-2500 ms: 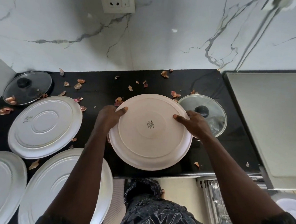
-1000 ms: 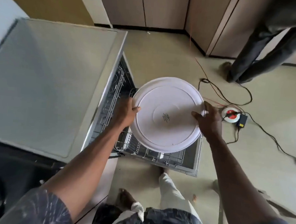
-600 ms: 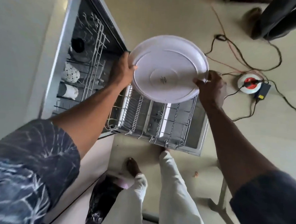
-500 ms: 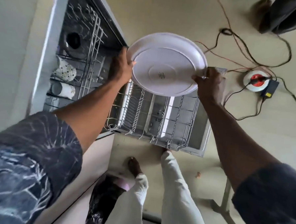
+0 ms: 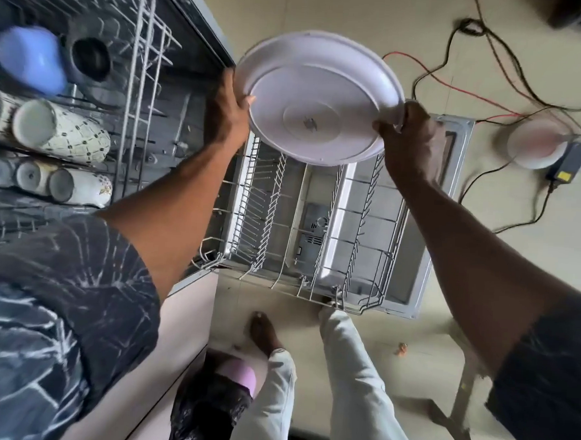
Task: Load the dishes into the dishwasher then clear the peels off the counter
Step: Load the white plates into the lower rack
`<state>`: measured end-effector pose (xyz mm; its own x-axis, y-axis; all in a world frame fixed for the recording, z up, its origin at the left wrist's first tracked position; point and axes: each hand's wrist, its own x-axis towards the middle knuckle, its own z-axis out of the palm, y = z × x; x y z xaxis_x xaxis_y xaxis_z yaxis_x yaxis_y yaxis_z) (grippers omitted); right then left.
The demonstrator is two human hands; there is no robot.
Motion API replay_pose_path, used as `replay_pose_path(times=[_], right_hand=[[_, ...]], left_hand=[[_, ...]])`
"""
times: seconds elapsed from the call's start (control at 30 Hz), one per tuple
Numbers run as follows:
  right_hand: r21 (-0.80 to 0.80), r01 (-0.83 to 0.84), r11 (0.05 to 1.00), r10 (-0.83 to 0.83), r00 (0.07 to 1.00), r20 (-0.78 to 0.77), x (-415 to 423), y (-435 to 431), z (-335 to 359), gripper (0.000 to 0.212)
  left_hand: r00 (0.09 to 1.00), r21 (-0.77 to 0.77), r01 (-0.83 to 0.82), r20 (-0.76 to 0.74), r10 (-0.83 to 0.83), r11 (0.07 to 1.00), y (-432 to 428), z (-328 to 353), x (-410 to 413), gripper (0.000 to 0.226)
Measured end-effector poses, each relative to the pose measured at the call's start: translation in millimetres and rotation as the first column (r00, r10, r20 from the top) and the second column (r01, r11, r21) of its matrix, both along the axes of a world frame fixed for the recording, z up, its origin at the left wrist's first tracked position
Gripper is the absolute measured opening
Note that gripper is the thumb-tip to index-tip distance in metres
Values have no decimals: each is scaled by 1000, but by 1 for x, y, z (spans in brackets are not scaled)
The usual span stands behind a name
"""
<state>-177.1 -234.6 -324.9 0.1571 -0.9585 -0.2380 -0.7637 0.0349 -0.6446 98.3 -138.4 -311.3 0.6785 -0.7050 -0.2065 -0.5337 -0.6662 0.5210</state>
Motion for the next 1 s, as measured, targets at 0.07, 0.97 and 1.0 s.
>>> replay_pose_path(times=[0.07, 0.97, 1.0], right_hand=[[-15, 2, 1000, -2, 1000, -12, 5, -9, -2, 37], [54, -105, 993, 114, 974, -194, 28, -17, -64, 50], [72, -101, 992, 114, 971, -210, 28, -16, -66, 50]], left_hand=[[1000, -38, 9, -2, -10, 999, -8, -6, 7, 49], [1000, 61, 17, -14, -16, 998, -22, -101, 39, 54], [1000, 70, 21, -5, -20, 997, -22, -102, 38, 54]])
